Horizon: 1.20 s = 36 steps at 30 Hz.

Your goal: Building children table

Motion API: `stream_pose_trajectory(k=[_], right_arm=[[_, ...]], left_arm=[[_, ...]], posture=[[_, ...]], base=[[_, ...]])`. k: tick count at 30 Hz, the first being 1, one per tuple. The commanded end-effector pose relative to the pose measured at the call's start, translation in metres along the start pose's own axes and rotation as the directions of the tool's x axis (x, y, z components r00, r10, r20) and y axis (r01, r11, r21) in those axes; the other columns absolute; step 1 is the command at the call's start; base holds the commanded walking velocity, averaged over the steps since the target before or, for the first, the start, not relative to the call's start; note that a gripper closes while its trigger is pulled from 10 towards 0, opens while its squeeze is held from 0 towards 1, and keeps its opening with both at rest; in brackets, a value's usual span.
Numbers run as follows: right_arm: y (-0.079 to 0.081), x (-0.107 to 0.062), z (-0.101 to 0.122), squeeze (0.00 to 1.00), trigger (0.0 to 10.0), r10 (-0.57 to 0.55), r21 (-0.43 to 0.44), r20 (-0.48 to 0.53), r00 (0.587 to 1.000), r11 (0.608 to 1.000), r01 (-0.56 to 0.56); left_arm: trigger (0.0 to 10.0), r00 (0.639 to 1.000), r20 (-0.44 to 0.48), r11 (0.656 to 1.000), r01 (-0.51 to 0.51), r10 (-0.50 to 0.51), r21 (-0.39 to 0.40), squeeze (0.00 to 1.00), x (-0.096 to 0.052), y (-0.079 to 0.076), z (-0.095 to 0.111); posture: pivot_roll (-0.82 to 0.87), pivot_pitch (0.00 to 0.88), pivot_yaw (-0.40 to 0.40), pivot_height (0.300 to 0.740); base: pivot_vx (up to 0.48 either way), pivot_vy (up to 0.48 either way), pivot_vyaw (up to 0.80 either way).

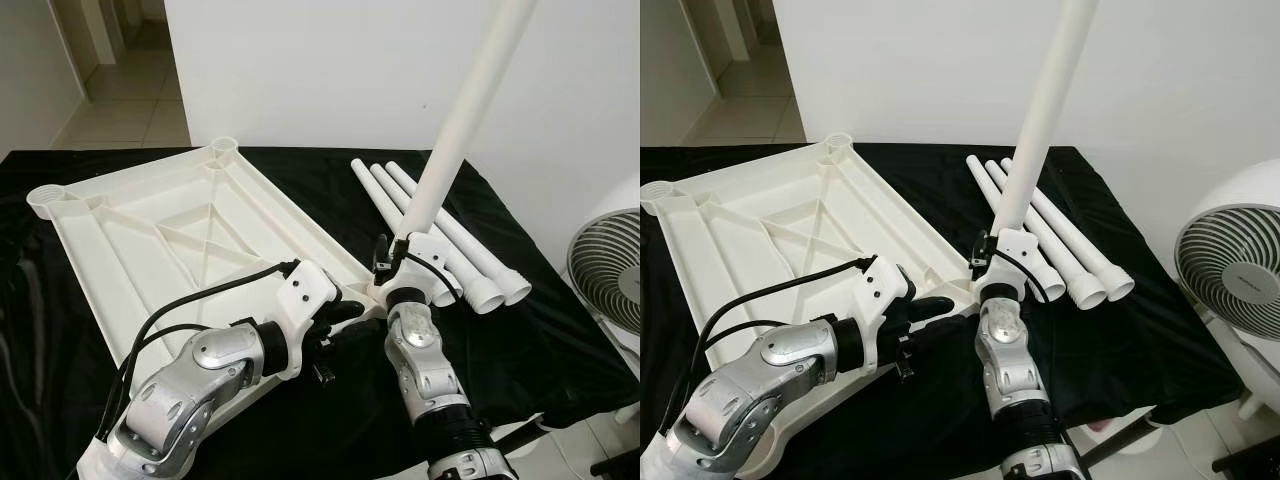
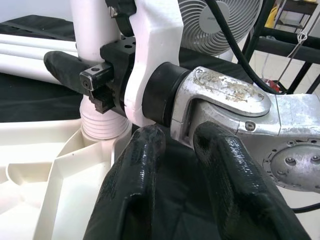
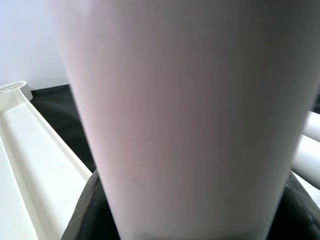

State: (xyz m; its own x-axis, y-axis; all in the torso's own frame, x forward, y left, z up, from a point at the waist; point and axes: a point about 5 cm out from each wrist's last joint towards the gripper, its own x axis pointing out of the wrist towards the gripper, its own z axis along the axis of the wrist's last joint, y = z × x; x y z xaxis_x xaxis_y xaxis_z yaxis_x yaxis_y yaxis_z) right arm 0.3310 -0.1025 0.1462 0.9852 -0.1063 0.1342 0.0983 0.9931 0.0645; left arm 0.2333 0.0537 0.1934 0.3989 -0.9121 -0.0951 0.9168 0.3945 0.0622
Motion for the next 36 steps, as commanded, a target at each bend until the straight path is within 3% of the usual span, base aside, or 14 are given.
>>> stream_pose_trajectory(k=[1,2,3,10,22,23,27,28,31,33,36], right_arm=[[-0.004,-0.015,-0.040,0.00,10.0,-0.008,-0.015,-0.187,0.982,1.000,0.005],[0.000,-0.016,-0.038,0.87,10.0,0.028,0.013,-0.165,0.986,1.000,-0.026],[0.004,-0.016,-0.032,1.00,10.0,0.077,0.055,-0.122,0.990,0.996,-0.070],[0.005,-0.014,-0.024,1.00,10.0,0.132,0.104,-0.048,0.990,0.986,-0.127],[-0.017,-0.008,-0.015,1.00,10.0,0.244,0.098,0.022,0.969,0.964,-0.245],[-0.021,-0.007,-0.013,0.00,10.0,0.278,0.099,0.029,0.960,0.955,-0.279],[-0.030,-0.005,-0.009,0.00,10.0,0.316,0.070,0.035,0.948,0.946,-0.317],[-0.045,-0.002,-0.001,0.00,10.0,0.405,0.030,0.038,0.914,0.913,-0.406],[-0.050,-0.001,0.002,0.00,10.0,0.435,0.015,0.034,0.900,0.900,-0.436],[-0.056,0.003,0.007,0.00,10.0,0.529,-0.010,0.014,0.849,0.849,-0.529],[-0.060,0.007,0.010,0.00,10.0,0.568,-0.022,0.002,0.823,0.823,-0.568]], left_arm=[[10.0,1.000,0.009,1.000,0.008,-0.008,0.012,0.00,0.001,-0.002,0.004],[10.0,1.000,0.011,1.000,0.006,-0.006,0.012,0.00,0.001,-0.003,0.004],[10.0,1.000,0.013,1.000,0.004,-0.004,0.011,0.00,0.002,-0.003,0.004],[10.0,1.000,0.017,1.000,0.001,-0.001,0.011,0.00,0.003,-0.003,0.004],[10.0,1.000,0.017,1.000,0.008,-0.008,0.000,0.00,0.005,-0.005,0.002],[10.0,1.000,0.016,1.000,0.004,-0.004,-0.004,0.00,0.006,-0.005,0.001],[10.0,1.000,0.012,1.000,0.000,0.000,-0.010,0.00,0.007,-0.005,0.000],[10.0,1.000,0.004,1.000,-0.010,0.010,-0.015,0.00,0.009,-0.005,-0.003],[10.0,1.000,0.001,1.000,-0.015,0.015,-0.015,0.00,0.009,-0.004,-0.004],[10.0,0.998,-0.014,0.998,-0.067,0.067,0.005,0.00,0.012,0.002,-0.007],[10.0,0.995,-0.015,0.995,-0.098,0.099,0.027,0.00,0.014,0.005,-0.008]], posture=[[0.05,0.070,-0.040,0.740],[0.05,0.070,-0.040,0.740],[0.05,0.068,-0.043,0.740],[0.05,0.065,-0.042,0.740],[0.04,0.058,-0.039,0.740],[0.04,0.058,-0.039,0.740],[0.04,0.053,-0.040,0.740],[0.03,0.047,-0.039,0.740],[0.03,0.047,-0.039,0.740],[0.03,0.044,-0.037,0.740],[0.03,0.039,-0.037,0.740]], base=[[0.000,0.000,0.00],[0.000,0.000,0.00],[0.000,0.000,0.00],[0.000,0.000,0.00],[0.000,0.000,0.00],[0.000,0.000,0.00],[0.000,0.000,0.00],[0.000,0.000,0.00],[0.000,0.000,0.00],[0.000,0.000,0.00],[0.000,0.000,0.00]])
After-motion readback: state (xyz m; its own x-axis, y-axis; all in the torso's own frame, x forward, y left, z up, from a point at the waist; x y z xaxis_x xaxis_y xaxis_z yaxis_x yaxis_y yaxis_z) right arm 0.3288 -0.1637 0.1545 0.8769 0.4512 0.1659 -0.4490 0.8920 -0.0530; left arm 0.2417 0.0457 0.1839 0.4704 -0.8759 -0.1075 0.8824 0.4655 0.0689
